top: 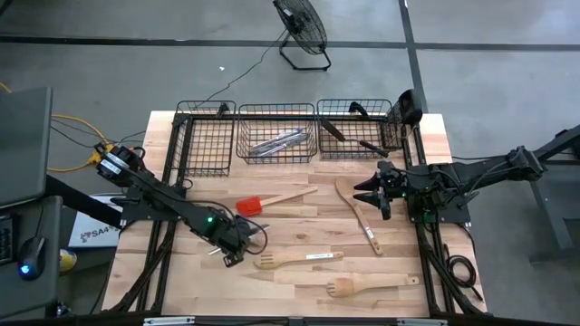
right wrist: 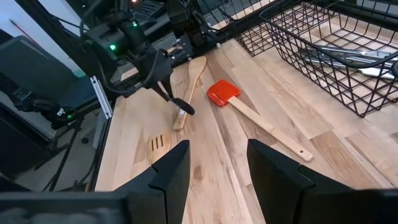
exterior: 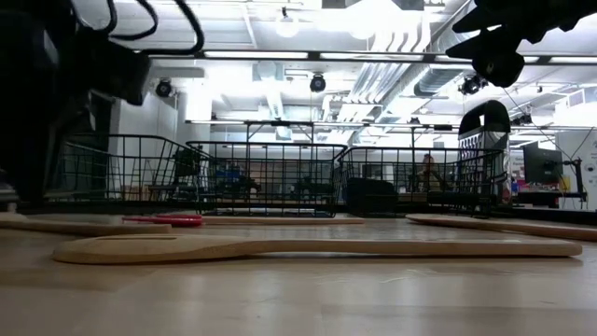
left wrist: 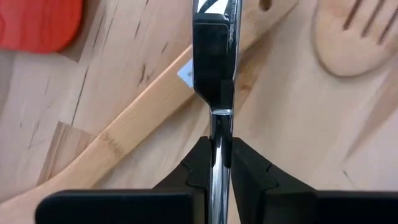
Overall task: Pick & Place Kitchen Items
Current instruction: Put the table knife into the middle wire basket
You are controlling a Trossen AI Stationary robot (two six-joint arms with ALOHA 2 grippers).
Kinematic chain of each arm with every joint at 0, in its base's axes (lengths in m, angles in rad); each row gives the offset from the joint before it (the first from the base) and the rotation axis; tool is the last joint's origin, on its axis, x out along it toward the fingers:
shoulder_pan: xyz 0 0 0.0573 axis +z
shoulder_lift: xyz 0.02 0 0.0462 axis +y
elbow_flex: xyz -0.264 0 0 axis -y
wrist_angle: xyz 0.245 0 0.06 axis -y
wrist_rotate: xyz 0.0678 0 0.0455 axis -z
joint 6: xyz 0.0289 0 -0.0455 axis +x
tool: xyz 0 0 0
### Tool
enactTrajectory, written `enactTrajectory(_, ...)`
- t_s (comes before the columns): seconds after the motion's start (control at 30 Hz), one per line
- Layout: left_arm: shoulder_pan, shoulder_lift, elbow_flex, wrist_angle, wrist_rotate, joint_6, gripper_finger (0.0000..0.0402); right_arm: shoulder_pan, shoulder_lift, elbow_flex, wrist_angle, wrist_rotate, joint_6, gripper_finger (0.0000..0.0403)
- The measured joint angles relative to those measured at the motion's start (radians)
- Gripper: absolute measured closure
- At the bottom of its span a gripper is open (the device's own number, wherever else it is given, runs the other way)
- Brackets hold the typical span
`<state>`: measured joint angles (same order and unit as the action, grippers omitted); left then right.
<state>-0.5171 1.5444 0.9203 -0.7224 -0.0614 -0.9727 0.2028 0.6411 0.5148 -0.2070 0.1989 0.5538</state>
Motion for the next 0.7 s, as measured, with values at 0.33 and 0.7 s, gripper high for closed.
enactTrajectory(0.33, 0.001, -0.001, 0.126, -0.093, -0.064, 0.069, 0.0369, 0.000, 0.000, 0.000, 0.000, -0.012, 0.003, 0.0251)
enactTrajectory(0.7, 0.125, -0.003, 0.307, -0.201, -0.137, 0.273, 0.0369, 0.000, 0.000, 0.000, 0.000, -0.019, 0.003, 0.0251)
